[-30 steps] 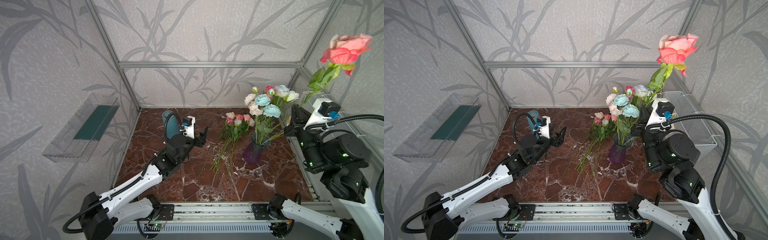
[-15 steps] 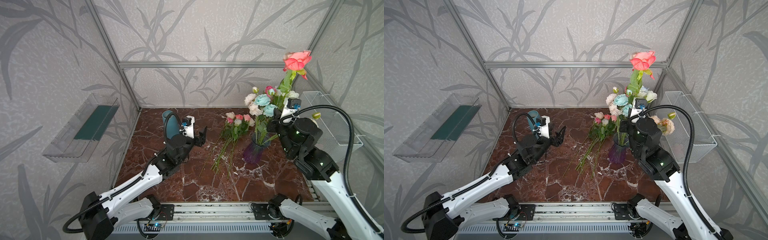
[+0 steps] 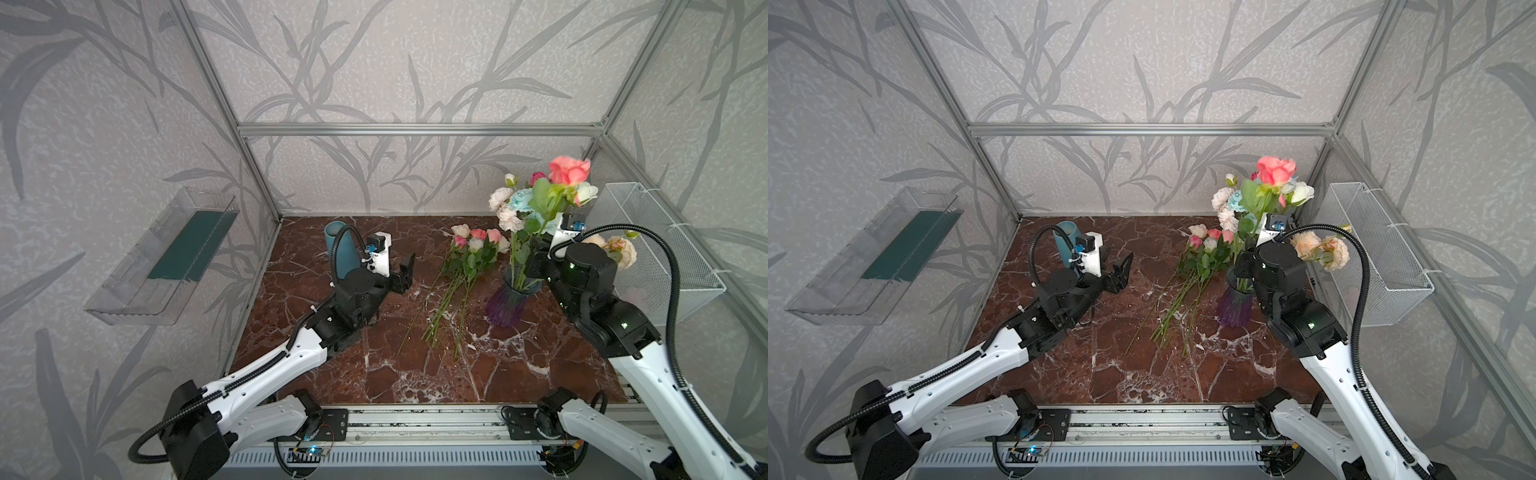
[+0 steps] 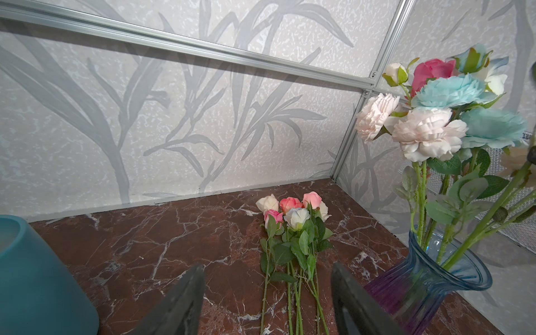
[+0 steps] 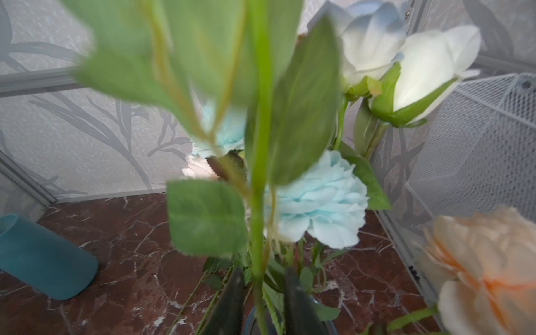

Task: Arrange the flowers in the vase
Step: 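Lower the pink rose into the vase and open the right gripper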

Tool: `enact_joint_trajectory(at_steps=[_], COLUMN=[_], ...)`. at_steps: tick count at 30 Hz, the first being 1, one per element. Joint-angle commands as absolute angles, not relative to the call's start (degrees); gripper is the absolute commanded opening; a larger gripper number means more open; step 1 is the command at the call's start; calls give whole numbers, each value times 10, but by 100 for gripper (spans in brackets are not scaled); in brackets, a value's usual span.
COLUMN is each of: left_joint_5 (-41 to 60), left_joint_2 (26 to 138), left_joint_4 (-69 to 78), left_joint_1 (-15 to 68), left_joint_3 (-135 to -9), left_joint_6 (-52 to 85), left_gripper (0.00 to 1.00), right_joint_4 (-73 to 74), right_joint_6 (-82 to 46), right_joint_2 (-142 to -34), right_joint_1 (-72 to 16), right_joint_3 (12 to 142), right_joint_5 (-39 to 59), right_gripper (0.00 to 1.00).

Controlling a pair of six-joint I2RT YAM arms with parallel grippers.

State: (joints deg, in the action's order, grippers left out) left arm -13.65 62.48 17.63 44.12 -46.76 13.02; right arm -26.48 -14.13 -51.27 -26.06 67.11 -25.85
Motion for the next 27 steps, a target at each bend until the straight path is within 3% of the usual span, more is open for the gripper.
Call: enact_joint_trajectory(at_steps=[1,9,15,20,23,27], left_joint_5=[-146,-145,-144,-138,-133,-132], left_joint_2=[626,631,636,641,644,644], left_joint_4=[184,183,177,174,172,169], left_joint_1=[442,441,440,440,441,441], left_joint_3=[-467,-468,-472,-473,-475,-476], left_joint_6=[124,125,125,131,134,134], left_gripper=[70,70,70,70,70,70], right_joint_4=[-282,-340,-431,-508,-555,-557], right_joint_6=[-156,-187,-286,-341,-360,-424], right_joint_2=[-489,-426,-396,-360,-389,-432], right_joint_1=[-258,-259,-261,-261,-257,-230], right_joint_3=[677,691,638,610,632,628], right_joint_5=[-255,-262,-156,-246,-262,-198], right_gripper=[38,41,41,49,55,58])
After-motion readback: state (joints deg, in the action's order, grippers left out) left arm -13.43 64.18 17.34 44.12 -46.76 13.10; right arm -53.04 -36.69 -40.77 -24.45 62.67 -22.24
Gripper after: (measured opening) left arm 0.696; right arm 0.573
